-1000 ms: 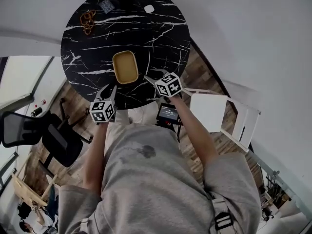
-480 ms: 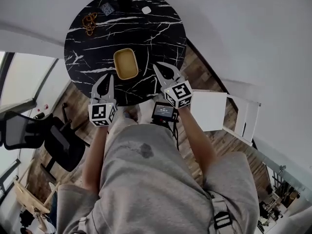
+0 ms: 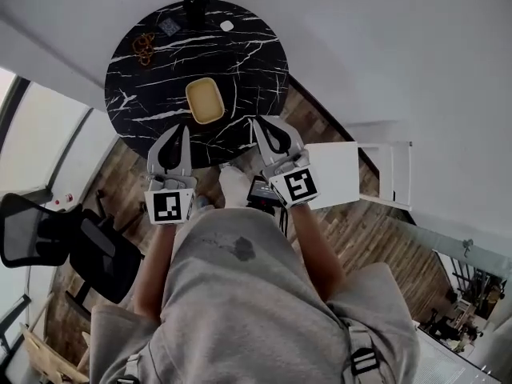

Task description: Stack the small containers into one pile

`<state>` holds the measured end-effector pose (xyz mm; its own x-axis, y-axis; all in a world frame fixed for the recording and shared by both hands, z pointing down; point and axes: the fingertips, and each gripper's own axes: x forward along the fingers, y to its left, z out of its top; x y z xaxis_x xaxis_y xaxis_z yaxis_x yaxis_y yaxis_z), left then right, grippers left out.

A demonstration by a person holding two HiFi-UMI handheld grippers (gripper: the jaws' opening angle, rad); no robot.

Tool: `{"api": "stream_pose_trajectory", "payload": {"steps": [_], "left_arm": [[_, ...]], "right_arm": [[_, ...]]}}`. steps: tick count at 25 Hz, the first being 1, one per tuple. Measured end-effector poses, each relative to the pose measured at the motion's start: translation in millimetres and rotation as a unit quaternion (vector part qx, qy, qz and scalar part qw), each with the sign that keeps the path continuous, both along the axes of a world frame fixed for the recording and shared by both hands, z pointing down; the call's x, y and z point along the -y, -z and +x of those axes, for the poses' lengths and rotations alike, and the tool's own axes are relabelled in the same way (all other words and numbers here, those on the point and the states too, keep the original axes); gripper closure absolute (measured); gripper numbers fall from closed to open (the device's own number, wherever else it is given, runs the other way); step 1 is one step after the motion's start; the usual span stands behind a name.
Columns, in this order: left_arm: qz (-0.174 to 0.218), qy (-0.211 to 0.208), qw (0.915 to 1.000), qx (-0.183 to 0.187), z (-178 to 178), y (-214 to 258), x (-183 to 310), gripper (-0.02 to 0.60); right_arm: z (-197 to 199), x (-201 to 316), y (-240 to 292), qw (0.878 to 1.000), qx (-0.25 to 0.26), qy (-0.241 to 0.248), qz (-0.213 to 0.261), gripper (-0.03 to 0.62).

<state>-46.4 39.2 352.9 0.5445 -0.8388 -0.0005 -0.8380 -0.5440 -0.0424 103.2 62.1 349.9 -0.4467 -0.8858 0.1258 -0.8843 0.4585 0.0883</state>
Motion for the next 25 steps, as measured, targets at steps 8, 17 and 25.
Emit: {"api": "stream_pose_trajectory", "payload": {"steps": [8,17,25], "left_arm": [[0.005,-0.060,0.9982,0.006,7.9,22.1,-69.6,0.586],[0.022,-0.074,0.9969,0.015,-5.8,30.6,-129.1,0.584],[0.017,-0.055,0.9981,0.021,-25.7,35.2,-150.1,0.584]], "right_arm": [[-20.0,-88.3,67.6,0.997,0.000,-0.037,0.073,0.582],[-39.5,-149.6,65.4,0.995,-0.010,-0.050,0.081,0.582],[-62.4,-166.0,56.4,0.995,-0.010,-0.064,0.079,0.583]]}}
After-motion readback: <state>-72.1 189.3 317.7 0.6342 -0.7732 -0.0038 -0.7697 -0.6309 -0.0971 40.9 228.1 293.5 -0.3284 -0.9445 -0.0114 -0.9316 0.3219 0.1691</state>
